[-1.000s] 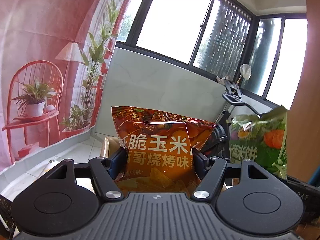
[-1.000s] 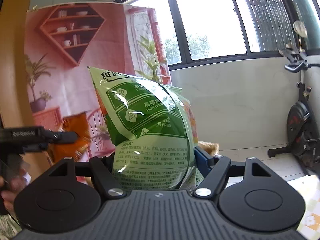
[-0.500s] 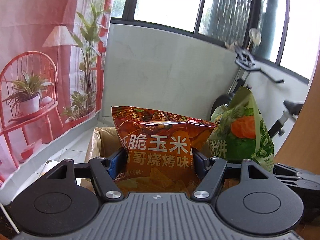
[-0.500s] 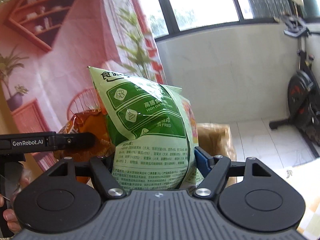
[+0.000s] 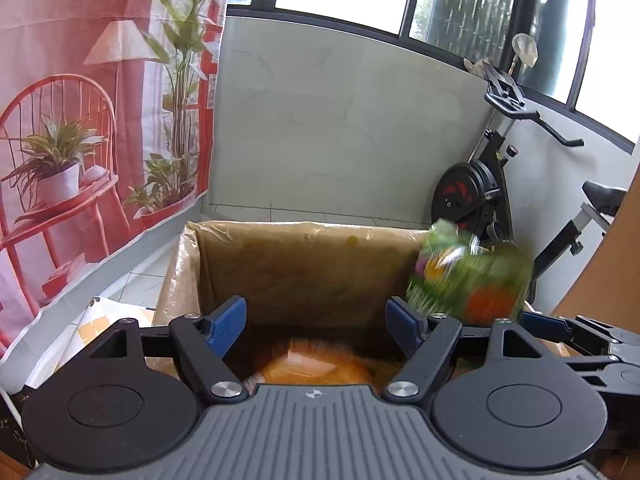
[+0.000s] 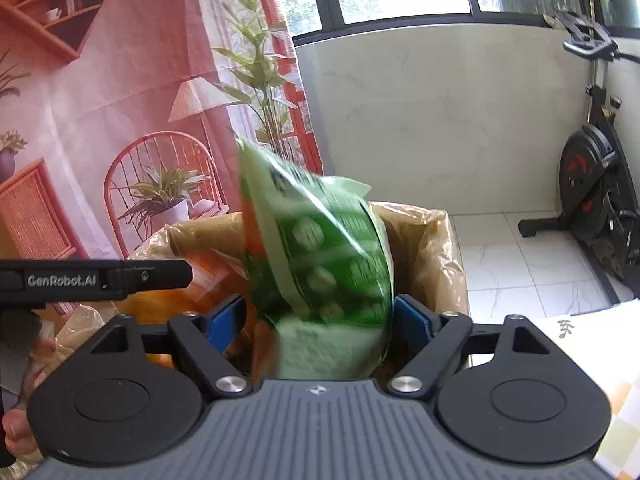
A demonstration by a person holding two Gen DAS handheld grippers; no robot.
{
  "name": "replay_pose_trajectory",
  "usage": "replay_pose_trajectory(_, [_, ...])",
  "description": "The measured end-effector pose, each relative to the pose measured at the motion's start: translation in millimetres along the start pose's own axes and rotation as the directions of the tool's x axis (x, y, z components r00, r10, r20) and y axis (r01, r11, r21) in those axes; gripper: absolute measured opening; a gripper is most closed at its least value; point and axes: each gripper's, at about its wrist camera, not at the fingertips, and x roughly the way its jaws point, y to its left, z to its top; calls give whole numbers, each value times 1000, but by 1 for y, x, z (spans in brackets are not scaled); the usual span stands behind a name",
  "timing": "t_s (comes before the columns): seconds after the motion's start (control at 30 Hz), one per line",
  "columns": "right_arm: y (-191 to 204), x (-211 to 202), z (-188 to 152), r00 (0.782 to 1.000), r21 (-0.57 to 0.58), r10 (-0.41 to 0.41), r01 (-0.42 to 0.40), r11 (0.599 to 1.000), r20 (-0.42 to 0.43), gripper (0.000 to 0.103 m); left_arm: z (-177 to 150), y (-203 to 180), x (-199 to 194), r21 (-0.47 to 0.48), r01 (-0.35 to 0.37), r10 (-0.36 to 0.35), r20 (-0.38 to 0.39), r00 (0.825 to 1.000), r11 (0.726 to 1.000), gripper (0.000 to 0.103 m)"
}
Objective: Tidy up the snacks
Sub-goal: 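Lower both bags into the box and open both grippers, then move both grippers back to the table and close on the orange chip bag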
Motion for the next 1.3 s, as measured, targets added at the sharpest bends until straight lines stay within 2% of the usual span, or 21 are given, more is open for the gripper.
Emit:
replay_pose_trajectory(0.13, [5,-6,-1,1000,-23,-15,15,1000,13,85,1,1,-7,-5,2,-2,10,1000,1000,80])
replay_pose_trajectory(0.3, [10,-23,2,996,-48,32,-28,998,82,82,-1,3,-21,-15,11,-11,28,1000,1000,80])
replay_pose_trajectory(0.37, [12,-27,5,995,-49,25,-20,999,101,70,-1,5,-27,-18,14,-13,33,999,1000,80])
replay_pose_trajectory(0.5, [12,-28,7,995,-16,32,-30,999,100,66,-4,8,-37,-16,10,-9,41,999,1000,80])
replay_pose_trajectory(0.6, [17,-19,9,998,-46,33,-30,998,60,42,-7,12,-43,-33,7,-6,42,999,999,80])
replay_pose_trajectory(0.67, [17,-13,7,1000,-57,10,-9,998,7,1,-9,15,-46,-43,10,-8,43,999,999,80])
replay_pose_trajectory(0.9, [8,2,-10,992,-11,-40,39,999,-122,0,-16,25,-54,-49,12,-10,40,999,999,80])
replay_pose_trajectory(0.97, [5,-3,-12,994,30,-25,28,999,-106,0,-20,27,-58,-48,15,-13,38,999,999,80])
replay_pose_trajectory(1.13, [15,-22,-15,998,18,-28,29,999,-54,3,-31,39,-72,-24,18,-17,29,999,1000,80])
replay_pose_trajectory(1.3, [31,-45,-29,1000,49,5,-6,999,20,5,-49,64,-91,-22,37,-37,0,999,999,80])
